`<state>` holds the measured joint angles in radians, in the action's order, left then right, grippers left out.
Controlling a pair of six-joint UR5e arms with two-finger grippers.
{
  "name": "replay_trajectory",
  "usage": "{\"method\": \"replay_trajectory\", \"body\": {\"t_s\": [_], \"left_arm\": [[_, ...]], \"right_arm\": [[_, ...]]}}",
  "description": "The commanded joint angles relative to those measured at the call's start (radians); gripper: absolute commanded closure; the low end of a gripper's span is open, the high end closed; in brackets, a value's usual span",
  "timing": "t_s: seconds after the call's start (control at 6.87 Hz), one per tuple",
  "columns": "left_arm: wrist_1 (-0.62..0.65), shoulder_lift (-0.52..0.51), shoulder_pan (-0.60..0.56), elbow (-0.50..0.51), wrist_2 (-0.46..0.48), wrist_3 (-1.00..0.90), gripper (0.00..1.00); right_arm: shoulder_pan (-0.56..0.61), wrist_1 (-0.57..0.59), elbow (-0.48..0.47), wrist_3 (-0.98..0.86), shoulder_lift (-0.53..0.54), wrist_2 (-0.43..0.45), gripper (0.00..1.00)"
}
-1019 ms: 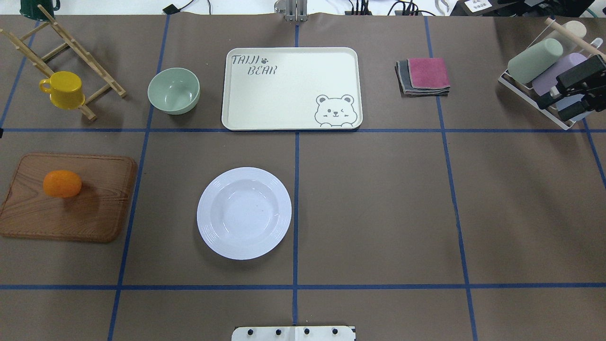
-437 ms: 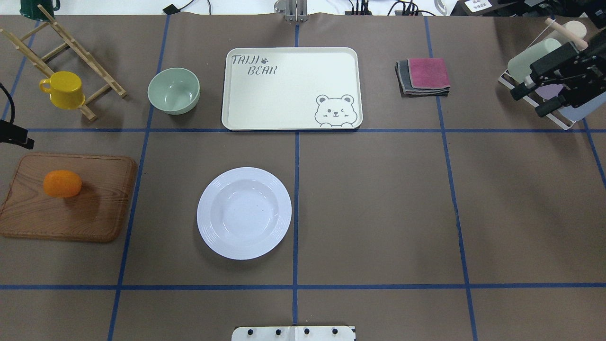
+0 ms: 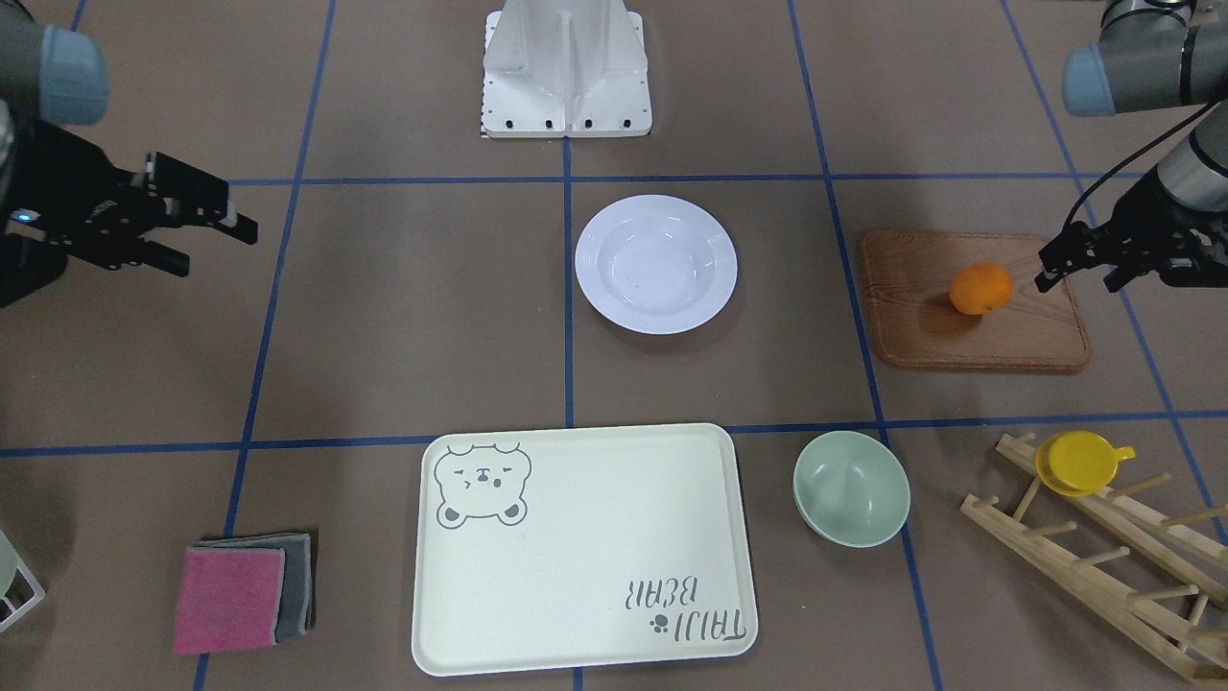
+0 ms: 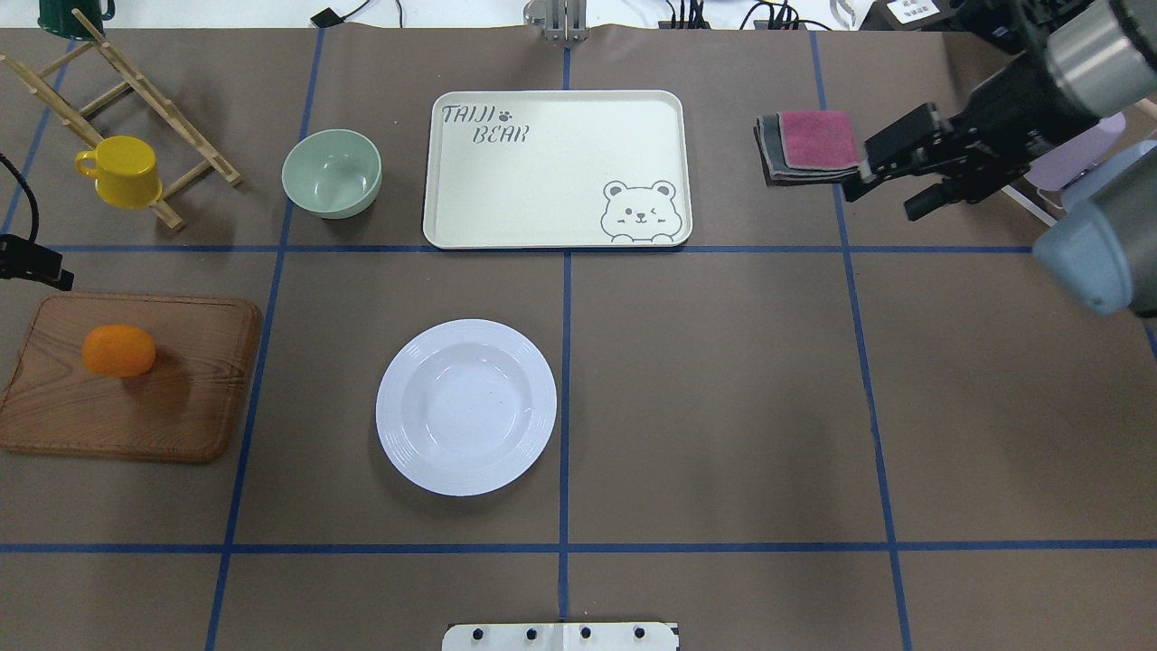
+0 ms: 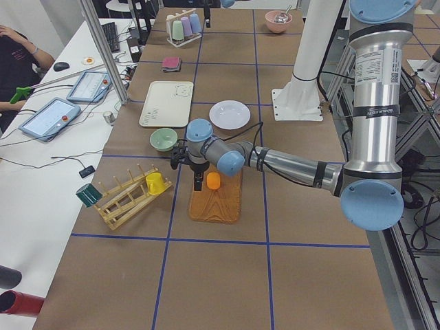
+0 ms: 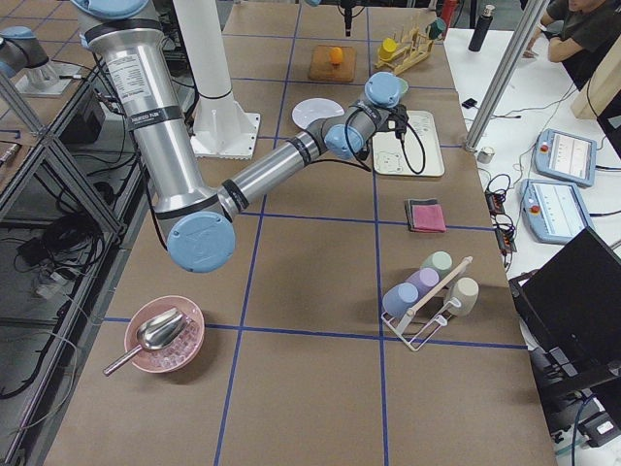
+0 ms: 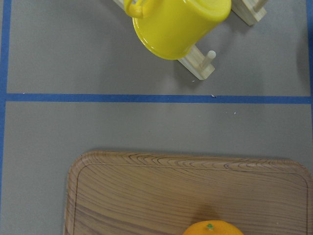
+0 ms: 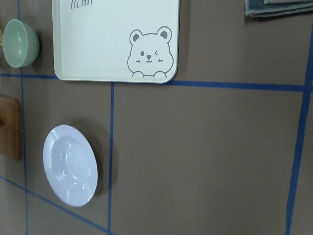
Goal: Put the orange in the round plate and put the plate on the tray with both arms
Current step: 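Lower the left gripper onto the orange while the right gripper reaches toward the plate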
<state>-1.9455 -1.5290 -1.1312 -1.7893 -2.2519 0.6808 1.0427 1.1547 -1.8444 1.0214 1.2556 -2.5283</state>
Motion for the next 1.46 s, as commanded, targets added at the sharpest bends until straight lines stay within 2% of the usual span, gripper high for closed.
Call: {"method": "replay_trajectory", "body": {"t_s": [0.0, 0.15, 0.44, 0.87, 1.31], "left_arm": [[0.0, 0.0, 0.001, 0.004, 0.0, 0.0, 0.02], [0.0, 0.0, 0.001, 0.004, 0.005, 0.012, 0.02], [-0.001, -0.01, 0.046, 0.001, 0.061, 0.051, 0.02], [-0.071, -0.034, 0.178, -0.002, 0.101, 0.241, 0.02], [-0.072, -0.023, 0.191, 0.01, 0.114, 0.241, 0.02]], "right_arm": [[-0.136, -0.297, 0.027, 0.238, 0.002, 0.157, 0.02], [-0.176, -0.305, 0.021, 0.268, -0.002, 0.167, 0.05], [-0.332, -0.343, 0.028, 0.35, -0.068, 0.32, 0.08], [-0.435, -0.516, 0.086, 0.381, -0.081, 0.446, 0.1], [-0.51, -0.565, 0.103, 0.382, -0.081, 0.563, 0.11]]}}
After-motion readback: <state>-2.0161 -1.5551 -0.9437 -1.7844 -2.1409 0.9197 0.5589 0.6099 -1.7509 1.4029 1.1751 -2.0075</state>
